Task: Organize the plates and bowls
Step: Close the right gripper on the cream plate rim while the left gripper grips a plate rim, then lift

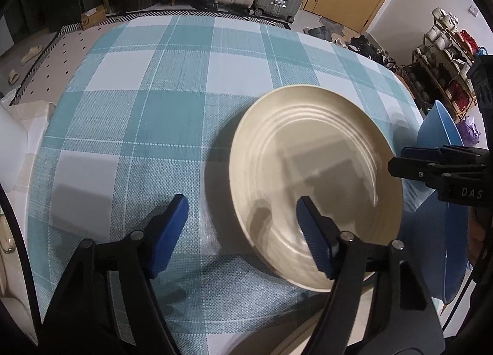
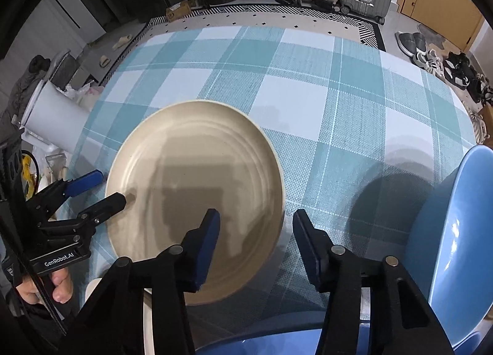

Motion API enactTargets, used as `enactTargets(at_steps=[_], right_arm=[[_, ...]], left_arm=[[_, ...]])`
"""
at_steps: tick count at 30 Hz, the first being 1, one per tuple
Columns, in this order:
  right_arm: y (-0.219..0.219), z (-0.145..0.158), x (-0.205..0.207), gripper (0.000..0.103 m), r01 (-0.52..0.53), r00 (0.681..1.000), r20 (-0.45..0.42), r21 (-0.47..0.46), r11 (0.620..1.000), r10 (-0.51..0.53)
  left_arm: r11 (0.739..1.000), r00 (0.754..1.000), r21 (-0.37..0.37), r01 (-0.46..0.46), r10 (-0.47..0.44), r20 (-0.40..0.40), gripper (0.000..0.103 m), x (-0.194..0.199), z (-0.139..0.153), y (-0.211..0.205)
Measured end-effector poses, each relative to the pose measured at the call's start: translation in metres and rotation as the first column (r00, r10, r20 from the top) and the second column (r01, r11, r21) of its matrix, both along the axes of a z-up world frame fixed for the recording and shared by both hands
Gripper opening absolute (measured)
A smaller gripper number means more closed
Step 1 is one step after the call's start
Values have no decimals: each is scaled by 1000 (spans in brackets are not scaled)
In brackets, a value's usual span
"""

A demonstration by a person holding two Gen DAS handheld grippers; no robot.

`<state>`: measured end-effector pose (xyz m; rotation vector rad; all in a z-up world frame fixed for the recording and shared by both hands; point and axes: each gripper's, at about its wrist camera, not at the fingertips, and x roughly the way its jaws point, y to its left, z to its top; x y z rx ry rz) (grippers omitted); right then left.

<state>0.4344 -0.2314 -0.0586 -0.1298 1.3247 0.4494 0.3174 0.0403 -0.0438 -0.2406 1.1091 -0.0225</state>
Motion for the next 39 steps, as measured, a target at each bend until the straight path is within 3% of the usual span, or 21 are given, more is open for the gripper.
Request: enactTargets(at_steps=[7, 9, 11, 18, 25, 39], right_arm=[[0, -6, 1, 43, 2, 1000, -14, -32, 1000, -2], [0, -9, 1, 35, -1, 1000, -18, -47, 999, 0], [0, -11, 1, 32, -5, 1000, -23, -56, 998, 4], [-1, -16, 1, 21, -2, 999, -35, -75, 997, -1], [0, -15, -1, 14, -2, 1000, -17, -88, 996, 0], [1, -4, -3, 14, 4, 1000, 20, -75, 997, -2]], left_arm=[[1000, 1000, 3, 10, -10, -21, 56, 1, -8, -3], [1000, 999, 9, 13, -13, -38, 47, 1, -11, -4], [1000, 999, 12, 18, -18, -40, 43, 1, -13, -6], [999, 998, 6, 39, -39, -40, 16, -1, -13, -10], [999, 999, 11, 40, -40, -26, 15, -3, -11, -10], [1000, 1000, 17, 22, -22, 13, 14, -9, 4, -7]])
